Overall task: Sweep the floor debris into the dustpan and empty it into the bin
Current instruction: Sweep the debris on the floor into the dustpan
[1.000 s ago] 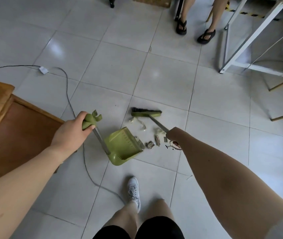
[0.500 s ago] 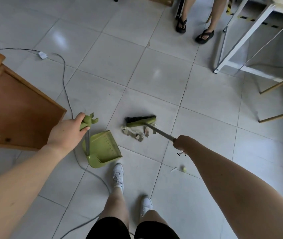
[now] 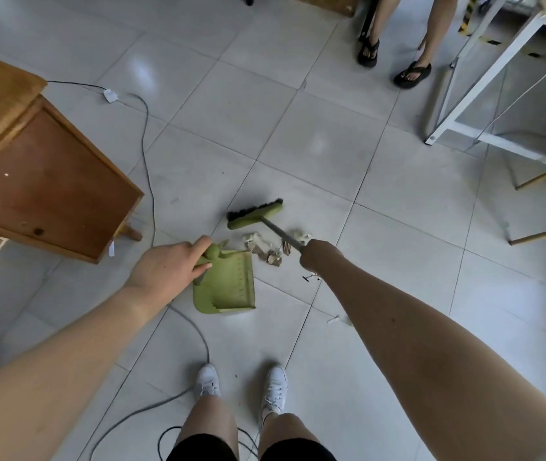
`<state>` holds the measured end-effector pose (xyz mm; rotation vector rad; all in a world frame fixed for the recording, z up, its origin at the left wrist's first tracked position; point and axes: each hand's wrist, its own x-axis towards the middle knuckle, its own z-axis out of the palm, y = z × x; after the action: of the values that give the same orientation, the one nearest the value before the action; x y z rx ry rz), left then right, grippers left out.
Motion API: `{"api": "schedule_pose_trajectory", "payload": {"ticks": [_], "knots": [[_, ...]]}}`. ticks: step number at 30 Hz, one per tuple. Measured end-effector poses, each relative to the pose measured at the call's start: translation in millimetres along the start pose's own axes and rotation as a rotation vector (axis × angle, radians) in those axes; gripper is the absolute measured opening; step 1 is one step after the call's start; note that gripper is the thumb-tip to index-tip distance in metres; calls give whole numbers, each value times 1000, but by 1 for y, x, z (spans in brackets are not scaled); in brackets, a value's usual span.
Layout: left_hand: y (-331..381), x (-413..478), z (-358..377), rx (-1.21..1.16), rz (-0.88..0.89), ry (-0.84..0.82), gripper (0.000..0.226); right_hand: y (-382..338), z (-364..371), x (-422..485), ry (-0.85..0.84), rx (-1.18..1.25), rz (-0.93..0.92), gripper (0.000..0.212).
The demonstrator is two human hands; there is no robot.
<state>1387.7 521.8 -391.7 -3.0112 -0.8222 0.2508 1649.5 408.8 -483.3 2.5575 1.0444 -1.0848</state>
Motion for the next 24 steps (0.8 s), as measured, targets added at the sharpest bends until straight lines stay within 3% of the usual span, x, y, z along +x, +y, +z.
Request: {"api": "schedule_pose_trajectory", "payload": {"ticks": [7,16,24], "knots": [[-7,-35,2,-70,86,51,43,9,19,4,-43,-112,27,37],[-10,-36,17,7,79,-34,33,88,2,-2,-42,-225,191,8],[-2,-28,17,-25,61,-33,34,161,1,-20,-111,-170,327,14]]}}
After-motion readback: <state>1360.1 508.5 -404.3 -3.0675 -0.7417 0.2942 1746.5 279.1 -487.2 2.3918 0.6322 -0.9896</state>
